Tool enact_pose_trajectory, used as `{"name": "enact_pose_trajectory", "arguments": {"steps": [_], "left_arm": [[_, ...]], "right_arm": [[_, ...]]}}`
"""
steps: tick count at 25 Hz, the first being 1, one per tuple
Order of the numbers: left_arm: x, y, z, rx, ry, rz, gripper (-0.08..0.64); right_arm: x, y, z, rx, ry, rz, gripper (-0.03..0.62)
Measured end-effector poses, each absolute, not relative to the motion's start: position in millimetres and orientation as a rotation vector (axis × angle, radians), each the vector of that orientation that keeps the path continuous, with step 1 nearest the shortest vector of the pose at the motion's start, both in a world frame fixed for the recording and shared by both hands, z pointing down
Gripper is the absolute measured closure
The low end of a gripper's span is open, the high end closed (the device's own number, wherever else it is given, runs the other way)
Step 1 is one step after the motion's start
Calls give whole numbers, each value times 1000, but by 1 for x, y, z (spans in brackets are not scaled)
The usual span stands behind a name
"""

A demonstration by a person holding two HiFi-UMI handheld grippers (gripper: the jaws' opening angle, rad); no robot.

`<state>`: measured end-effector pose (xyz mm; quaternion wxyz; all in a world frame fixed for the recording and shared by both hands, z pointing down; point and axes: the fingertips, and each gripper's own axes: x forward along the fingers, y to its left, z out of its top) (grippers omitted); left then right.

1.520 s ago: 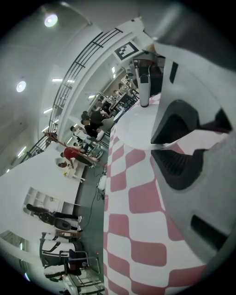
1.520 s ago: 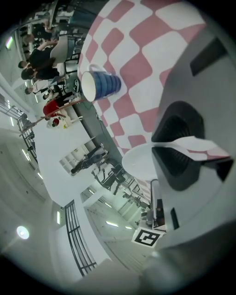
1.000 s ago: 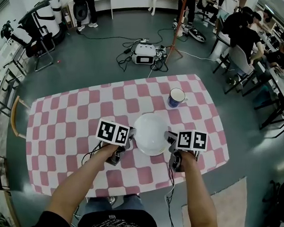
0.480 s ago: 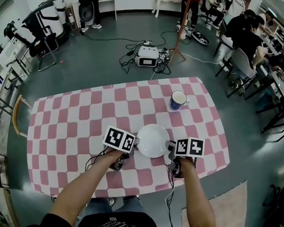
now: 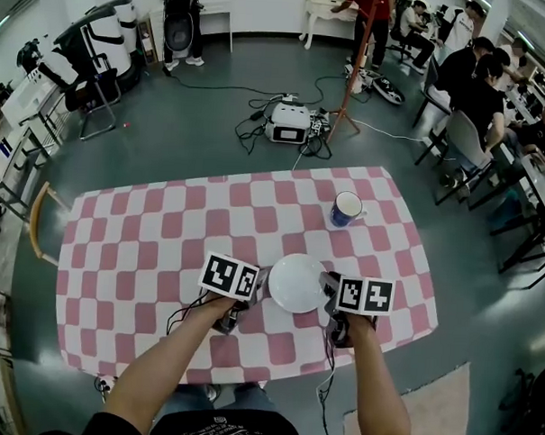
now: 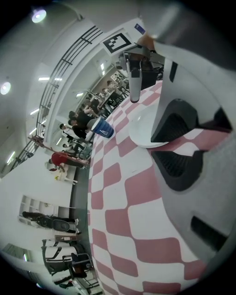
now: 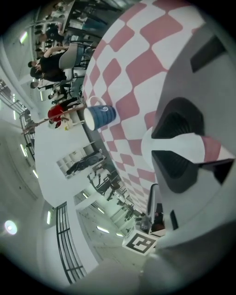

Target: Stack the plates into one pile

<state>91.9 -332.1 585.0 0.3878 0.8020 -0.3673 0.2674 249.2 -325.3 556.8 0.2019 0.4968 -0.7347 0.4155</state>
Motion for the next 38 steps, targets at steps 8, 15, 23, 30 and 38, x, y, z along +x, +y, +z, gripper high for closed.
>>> {"name": "enact_pose_trajectory", "arguments": {"steps": [8, 15, 23, 30, 38], "left_arm": [[36, -354, 505, 2160, -1170, 524, 506], [-45, -351, 453, 2212, -1369, 512, 506], [-112, -343, 380, 2271, -1639, 442, 542], [-144, -329, 343, 2299, -1798, 362, 557], [-161, -323, 339, 2304, -1828, 365, 557]], "right_arm": [[181, -353, 473, 1335, -2309, 855, 543], [116, -361, 410, 1265, -2466, 631, 569], [61, -358, 348, 1235, -2600, 404, 581], [36, -351, 317, 1233, -2670, 275, 588], [31, -350, 317, 1264, -2681, 272, 588]]}}
